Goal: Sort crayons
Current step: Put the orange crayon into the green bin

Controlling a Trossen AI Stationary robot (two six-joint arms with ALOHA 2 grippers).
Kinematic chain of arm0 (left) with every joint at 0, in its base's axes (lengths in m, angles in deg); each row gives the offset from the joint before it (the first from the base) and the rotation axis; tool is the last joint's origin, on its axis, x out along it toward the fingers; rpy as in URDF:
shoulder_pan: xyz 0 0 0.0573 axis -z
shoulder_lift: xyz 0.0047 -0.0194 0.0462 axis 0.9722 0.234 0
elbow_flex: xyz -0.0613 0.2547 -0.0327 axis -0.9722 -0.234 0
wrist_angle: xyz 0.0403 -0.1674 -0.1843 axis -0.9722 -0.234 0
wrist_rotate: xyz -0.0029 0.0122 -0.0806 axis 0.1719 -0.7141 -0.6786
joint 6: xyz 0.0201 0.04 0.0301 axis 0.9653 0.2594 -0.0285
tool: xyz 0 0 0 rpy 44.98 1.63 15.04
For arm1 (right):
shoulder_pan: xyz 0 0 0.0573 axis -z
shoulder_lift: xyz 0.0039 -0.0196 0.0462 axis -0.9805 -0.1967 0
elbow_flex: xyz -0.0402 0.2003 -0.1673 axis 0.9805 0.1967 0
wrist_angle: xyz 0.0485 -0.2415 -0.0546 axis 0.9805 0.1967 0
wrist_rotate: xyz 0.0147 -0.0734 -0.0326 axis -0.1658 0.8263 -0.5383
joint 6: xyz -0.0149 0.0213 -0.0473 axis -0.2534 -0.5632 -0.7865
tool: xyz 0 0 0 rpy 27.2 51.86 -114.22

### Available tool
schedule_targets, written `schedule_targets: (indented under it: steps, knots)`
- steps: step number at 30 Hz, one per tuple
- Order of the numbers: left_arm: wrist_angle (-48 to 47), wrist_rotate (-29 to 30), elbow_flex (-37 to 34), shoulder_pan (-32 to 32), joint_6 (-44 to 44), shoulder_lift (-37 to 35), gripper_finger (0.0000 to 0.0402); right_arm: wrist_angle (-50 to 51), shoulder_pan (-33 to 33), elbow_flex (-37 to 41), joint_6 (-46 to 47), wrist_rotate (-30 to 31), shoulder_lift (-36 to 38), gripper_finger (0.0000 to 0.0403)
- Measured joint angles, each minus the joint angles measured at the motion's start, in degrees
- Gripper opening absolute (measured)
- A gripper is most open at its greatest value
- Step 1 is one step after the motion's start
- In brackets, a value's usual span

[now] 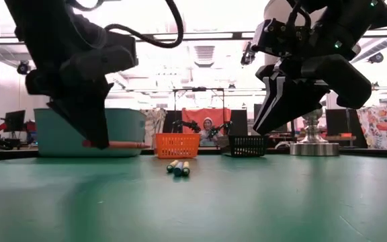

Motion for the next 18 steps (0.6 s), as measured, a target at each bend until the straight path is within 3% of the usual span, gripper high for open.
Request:
schedule_targets:
  steps: [11,18]
  knots:
    - [-0.8,7.0,0.1,-0.1,7.2,-9.7,0.0001,-0.1,0.0,0.0,-1.2,0.0,0.0,0.0059]
    - [-5.9,10.2,0.2,-3.0,13.1,-18.3,0.0001,-0.3,0.0,0.0,-1.3,0.0,0.0,0.0059]
